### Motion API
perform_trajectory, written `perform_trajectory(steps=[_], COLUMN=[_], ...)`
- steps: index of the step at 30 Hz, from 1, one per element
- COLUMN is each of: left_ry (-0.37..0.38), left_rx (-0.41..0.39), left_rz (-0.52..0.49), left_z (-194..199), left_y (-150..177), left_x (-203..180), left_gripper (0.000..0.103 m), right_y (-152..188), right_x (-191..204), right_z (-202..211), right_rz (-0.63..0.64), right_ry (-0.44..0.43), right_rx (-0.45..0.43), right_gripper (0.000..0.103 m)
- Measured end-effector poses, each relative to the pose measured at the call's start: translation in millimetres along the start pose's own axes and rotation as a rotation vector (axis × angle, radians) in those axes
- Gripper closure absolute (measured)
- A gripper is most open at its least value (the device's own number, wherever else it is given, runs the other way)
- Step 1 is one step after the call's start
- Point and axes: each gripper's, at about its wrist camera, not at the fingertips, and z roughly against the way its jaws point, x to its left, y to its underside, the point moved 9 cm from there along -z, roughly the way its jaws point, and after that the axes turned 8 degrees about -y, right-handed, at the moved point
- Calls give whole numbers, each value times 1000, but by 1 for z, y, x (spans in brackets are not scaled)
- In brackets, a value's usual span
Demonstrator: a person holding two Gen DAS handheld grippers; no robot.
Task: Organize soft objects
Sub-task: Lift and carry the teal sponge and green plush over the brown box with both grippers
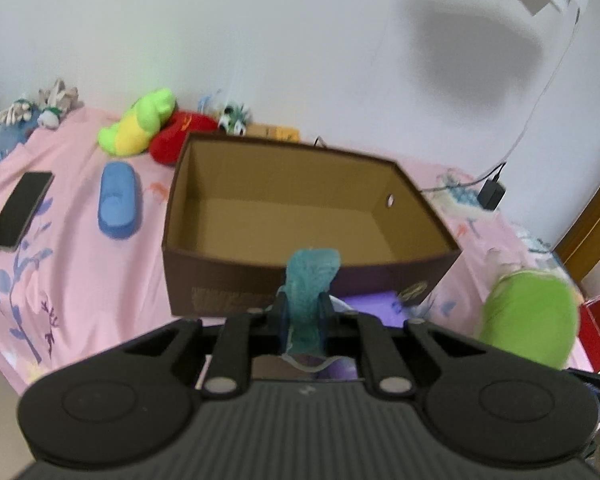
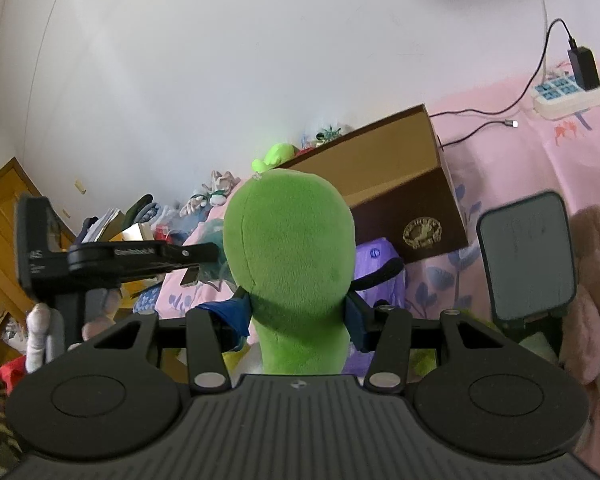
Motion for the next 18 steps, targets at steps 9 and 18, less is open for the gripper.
perform_trajectory(steps=[9,18], left_ry=[-26,-102], left_rx=[-54,-93], left_rz=[-13,-33], left_z=[10,0], left_y=[-36,-75], left_x=[-9,-7], left_gripper=[93,93], right_y=[-40,-93], right_x=[15,29], right_z=[-7,-30], right_rz=[65,139], right_ry=[-11,8], right_rx=[-31,-46], right_gripper=[70,70])
